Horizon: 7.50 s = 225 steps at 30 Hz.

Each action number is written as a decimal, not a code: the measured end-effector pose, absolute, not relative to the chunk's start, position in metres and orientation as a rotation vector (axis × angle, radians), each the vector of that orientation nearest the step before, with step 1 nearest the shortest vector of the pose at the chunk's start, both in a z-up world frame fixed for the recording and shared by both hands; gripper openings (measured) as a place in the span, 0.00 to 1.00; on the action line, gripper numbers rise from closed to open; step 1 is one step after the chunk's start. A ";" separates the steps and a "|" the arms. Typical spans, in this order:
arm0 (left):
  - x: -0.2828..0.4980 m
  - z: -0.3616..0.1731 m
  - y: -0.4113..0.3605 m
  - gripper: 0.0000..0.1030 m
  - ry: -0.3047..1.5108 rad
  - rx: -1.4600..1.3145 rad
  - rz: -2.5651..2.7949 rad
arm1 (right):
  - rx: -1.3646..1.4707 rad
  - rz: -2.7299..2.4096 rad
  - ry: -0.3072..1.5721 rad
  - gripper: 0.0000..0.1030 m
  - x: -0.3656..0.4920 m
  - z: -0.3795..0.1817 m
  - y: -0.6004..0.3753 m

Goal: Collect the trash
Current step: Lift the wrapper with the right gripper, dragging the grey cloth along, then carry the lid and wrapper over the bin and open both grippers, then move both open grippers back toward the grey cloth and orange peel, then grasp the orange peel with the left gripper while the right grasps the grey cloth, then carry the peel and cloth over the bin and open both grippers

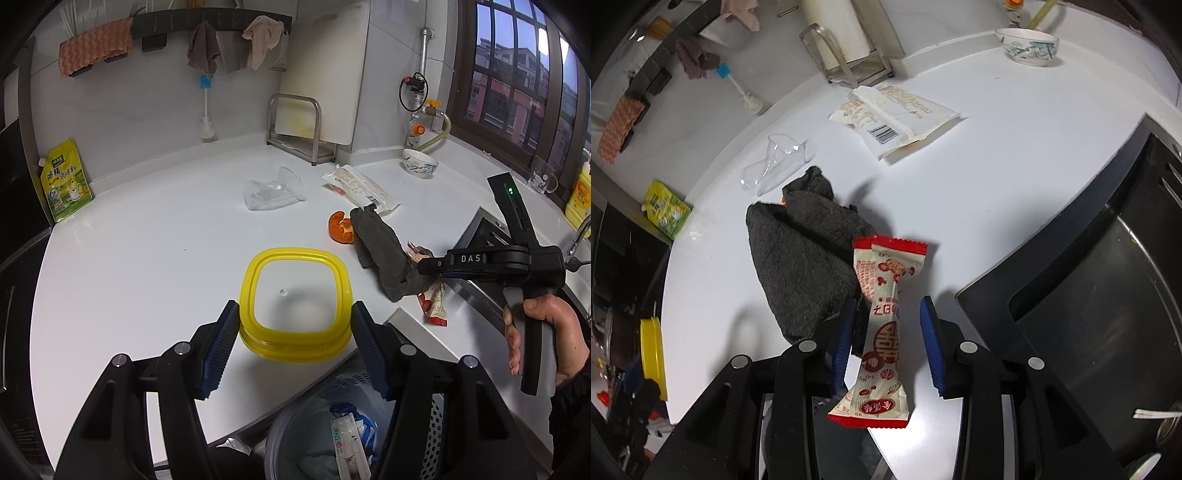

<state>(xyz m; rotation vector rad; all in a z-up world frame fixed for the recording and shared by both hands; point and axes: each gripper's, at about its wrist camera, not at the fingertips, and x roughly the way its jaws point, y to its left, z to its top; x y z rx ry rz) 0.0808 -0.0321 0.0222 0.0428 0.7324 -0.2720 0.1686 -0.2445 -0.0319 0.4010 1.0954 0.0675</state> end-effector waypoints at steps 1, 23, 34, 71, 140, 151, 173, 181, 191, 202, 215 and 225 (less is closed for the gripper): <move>0.081 0.022 -0.032 0.58 0.733 0.043 -0.272 | 0.408 0.068 1.095 0.33 0.169 -0.032 -0.246; 0.085 0.017 -0.033 0.58 0.748 0.039 -0.281 | 0.405 0.051 1.115 0.19 0.180 -0.033 -0.249; 0.065 0.021 -0.039 0.58 0.740 0.055 -0.314 | 0.437 0.068 0.997 0.18 0.127 0.002 -0.252; -0.027 -0.059 -0.044 0.59 0.849 0.110 -0.336 | 0.356 -0.005 0.938 0.19 -0.060 -0.071 -0.162; 0.145 -0.008 -0.009 0.92 0.749 0.010 -0.200 | -0.011 0.020 0.828 0.66 0.157 -0.024 -0.149; 0.171 -0.020 -0.013 0.92 0.779 0.000 -0.194 | 0.017 -0.010 0.844 0.52 0.181 -0.046 -0.164; 0.237 -0.043 -0.122 0.92 0.854 0.026 -0.255 | 0.211 -0.073 0.748 0.23 0.166 -0.012 -0.256; 0.257 -0.054 -0.148 0.92 0.887 0.076 -0.211 | 0.273 -0.073 0.732 0.23 0.161 -0.012 -0.272; 0.266 -0.060 -0.156 0.58 0.923 0.099 -0.198 | 0.278 -0.050 0.715 0.23 0.157 -0.006 -0.270; 0.248 -0.047 -0.153 0.27 0.875 0.092 -0.225 | 0.286 -0.037 0.715 0.23 0.156 -0.008 -0.269; 0.165 -0.009 -0.095 0.26 0.796 0.065 -0.241 | 0.267 -0.029 0.693 0.23 0.105 0.015 -0.247; 0.067 -0.005 -0.062 0.26 0.792 0.078 -0.296 | 0.261 0.004 0.721 0.23 0.024 0.010 -0.193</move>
